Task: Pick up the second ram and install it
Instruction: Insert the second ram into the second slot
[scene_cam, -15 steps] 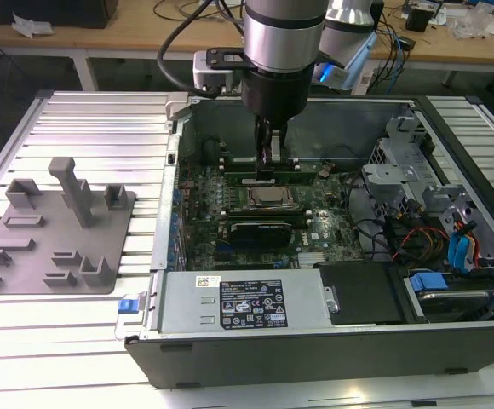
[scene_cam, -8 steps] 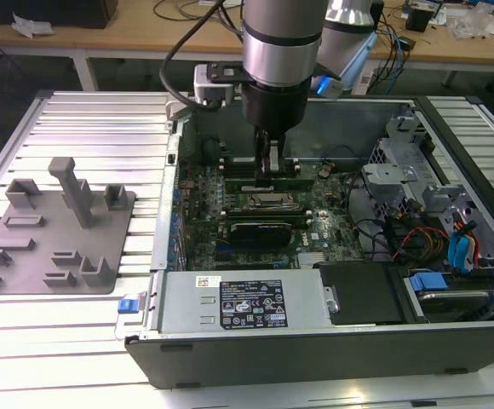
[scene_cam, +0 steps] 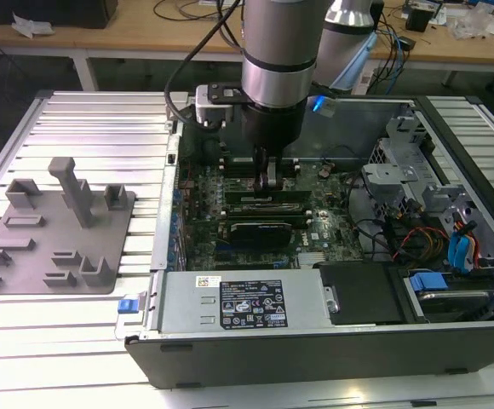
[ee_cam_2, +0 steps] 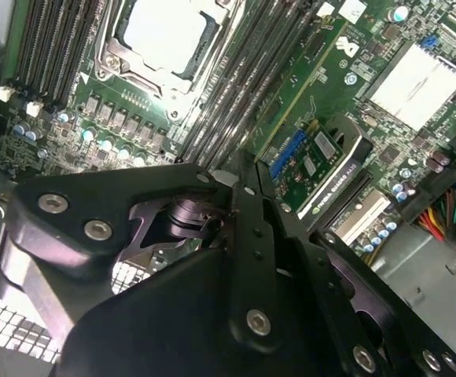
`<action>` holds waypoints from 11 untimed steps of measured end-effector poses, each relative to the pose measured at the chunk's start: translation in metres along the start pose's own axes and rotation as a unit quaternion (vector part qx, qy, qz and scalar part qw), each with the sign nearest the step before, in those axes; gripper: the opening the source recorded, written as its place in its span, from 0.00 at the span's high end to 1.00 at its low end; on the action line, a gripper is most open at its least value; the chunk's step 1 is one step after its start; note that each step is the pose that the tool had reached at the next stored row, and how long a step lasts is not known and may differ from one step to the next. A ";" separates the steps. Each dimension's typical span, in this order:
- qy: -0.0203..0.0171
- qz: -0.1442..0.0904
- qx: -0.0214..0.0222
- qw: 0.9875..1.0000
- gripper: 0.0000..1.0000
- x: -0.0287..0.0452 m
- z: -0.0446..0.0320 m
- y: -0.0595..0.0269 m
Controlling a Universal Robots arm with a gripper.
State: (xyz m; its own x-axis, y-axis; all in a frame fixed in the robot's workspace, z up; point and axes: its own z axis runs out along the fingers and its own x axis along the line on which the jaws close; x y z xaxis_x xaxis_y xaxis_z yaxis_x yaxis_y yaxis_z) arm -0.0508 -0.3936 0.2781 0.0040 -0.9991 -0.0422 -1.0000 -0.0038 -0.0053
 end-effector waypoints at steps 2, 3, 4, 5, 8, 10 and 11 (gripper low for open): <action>0.000 0.000 0.000 1.000 0.91 -0.0022 0.0034 -0.0002; 0.000 0.000 0.000 1.000 0.91 -0.0028 0.0057 -0.0012; 0.000 0.000 0.000 1.000 0.91 -0.0028 0.0076 -0.0029; 0.000 0.000 -0.001 1.000 0.91 -0.0029 0.0097 -0.0043; 0.000 0.000 -0.001 1.000 0.91 -0.0032 0.0126 -0.0048; 0.000 0.000 -0.001 1.000 0.91 -0.0032 0.0129 -0.0048; -0.001 0.001 -0.001 1.000 0.91 -0.0032 0.0136 -0.0048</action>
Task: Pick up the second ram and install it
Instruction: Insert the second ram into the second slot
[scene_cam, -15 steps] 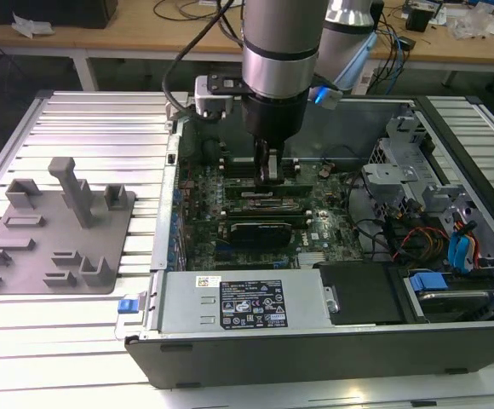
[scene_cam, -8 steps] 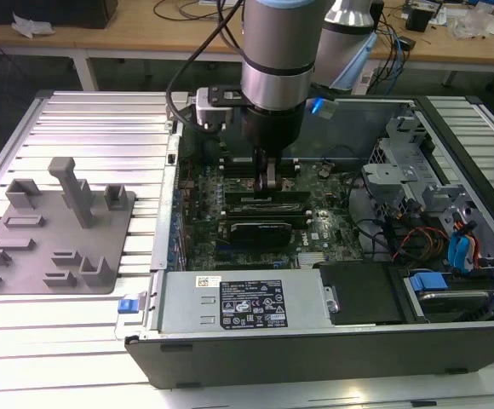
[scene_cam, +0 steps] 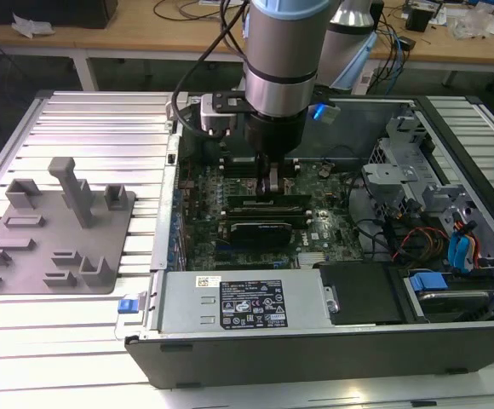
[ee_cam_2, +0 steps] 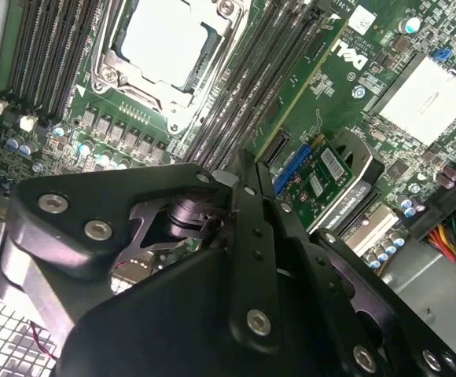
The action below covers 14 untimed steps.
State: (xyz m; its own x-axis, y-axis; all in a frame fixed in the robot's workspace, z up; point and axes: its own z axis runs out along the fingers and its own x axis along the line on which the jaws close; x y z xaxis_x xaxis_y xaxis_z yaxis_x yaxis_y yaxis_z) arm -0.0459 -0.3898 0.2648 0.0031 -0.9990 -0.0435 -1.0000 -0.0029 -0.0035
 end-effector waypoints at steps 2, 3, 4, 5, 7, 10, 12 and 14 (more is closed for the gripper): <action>0.000 0.007 0.000 1.000 0.91 0.0001 0.0024 -0.0001; 0.000 0.008 0.000 1.000 0.91 -0.0004 0.0032 0.0000; -0.001 0.008 0.000 1.000 0.91 -0.0010 0.0039 0.0000; -0.002 0.008 0.000 1.000 0.91 -0.0017 0.0048 0.0000; -0.001 0.009 0.000 1.000 0.91 -0.0019 0.0052 0.0000; -0.002 0.009 0.000 1.000 0.91 -0.0019 0.0070 0.0000; -0.002 0.009 0.000 1.000 0.91 -0.0019 0.0071 0.0000; -0.002 0.009 0.000 1.000 0.91 -0.0019 0.0071 0.0000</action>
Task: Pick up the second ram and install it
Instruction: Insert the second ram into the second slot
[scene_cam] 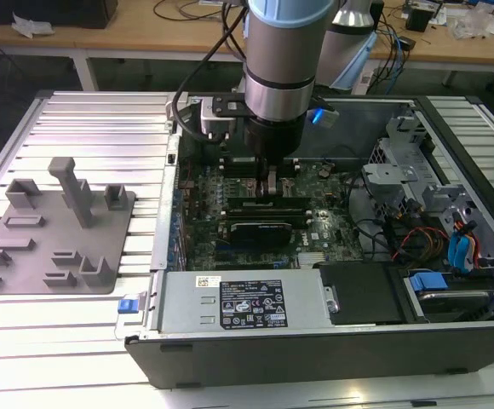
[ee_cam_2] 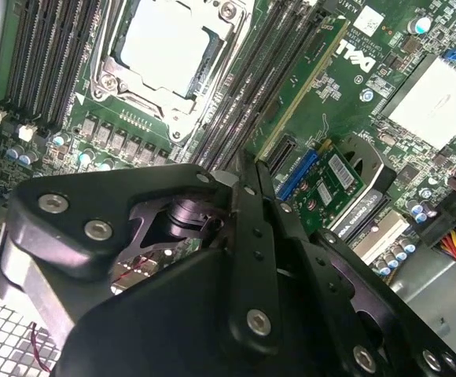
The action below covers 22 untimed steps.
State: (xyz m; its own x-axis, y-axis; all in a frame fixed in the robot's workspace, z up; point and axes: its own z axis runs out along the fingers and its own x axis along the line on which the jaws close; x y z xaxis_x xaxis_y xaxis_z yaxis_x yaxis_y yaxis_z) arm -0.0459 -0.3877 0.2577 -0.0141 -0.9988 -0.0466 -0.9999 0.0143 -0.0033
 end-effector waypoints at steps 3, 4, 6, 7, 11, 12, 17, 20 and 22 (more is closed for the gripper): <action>0.000 0.000 0.000 1.000 0.91 0.0000 0.0011 0.0000; 0.000 0.000 0.000 1.000 0.91 0.0001 0.0021 0.0000; 0.000 0.000 0.000 1.000 0.91 0.0001 0.0024 0.0000; 0.000 0.000 0.000 1.000 0.91 0.0001 0.0026 0.0000; 0.000 0.000 0.000 1.000 0.91 0.0001 0.0026 0.0000; 0.000 0.000 0.000 1.000 0.91 0.0002 0.0035 0.0000; 0.000 0.000 0.000 1.000 0.91 0.0002 0.0038 0.0000; 0.000 0.000 0.000 1.000 0.91 0.0002 0.0051 0.0000; 0.000 0.000 0.000 1.000 0.91 0.0003 0.0059 0.0000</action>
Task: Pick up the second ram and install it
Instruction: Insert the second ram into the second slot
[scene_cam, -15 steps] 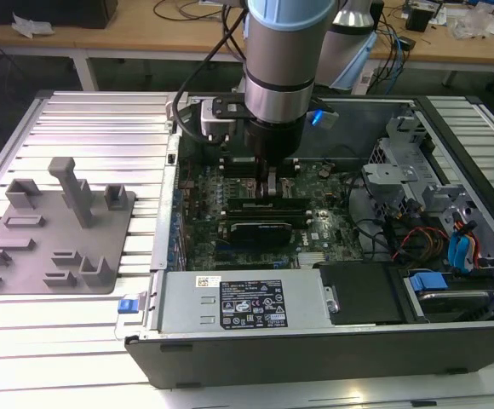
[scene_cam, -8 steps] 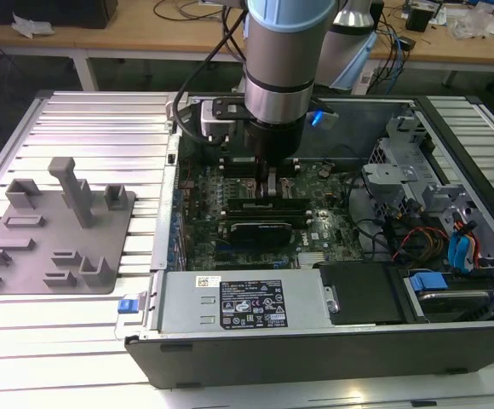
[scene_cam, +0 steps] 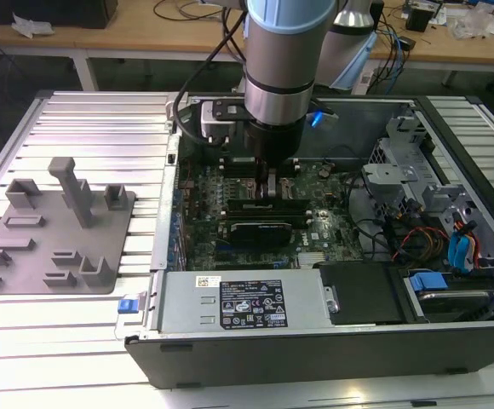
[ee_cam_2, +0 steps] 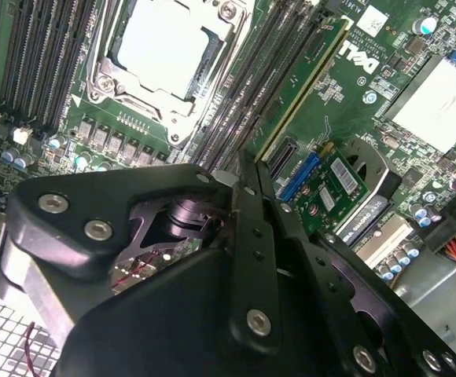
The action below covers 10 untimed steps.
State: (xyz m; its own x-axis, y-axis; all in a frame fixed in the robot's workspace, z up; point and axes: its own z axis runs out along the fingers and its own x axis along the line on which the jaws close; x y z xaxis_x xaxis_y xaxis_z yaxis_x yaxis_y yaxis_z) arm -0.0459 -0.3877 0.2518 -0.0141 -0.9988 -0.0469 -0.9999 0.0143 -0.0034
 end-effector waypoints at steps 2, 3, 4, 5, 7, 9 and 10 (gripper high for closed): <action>0.000 0.000 0.000 1.000 0.91 -0.0001 0.0013 0.0000; 0.000 -0.001 0.000 1.000 0.91 -0.0002 0.0015 -0.0001; 0.000 -0.003 0.000 1.000 0.91 -0.0006 0.0021 -0.0002; 0.000 -0.004 0.000 1.000 0.91 -0.0014 0.0029 -0.0001; -0.001 -0.005 0.000 1.000 0.91 -0.0023 0.0041 -0.0002; -0.001 -0.004 0.000 1.000 0.91 -0.0027 0.0064 -0.0002; -0.002 -0.005 0.000 1.000 0.91 -0.0031 0.0088 -0.0001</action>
State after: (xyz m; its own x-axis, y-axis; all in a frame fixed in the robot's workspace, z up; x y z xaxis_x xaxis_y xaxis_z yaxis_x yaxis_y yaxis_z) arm -0.0457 -0.3841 0.2431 -0.0050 -0.9987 -0.0502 -1.0000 0.0052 -0.0033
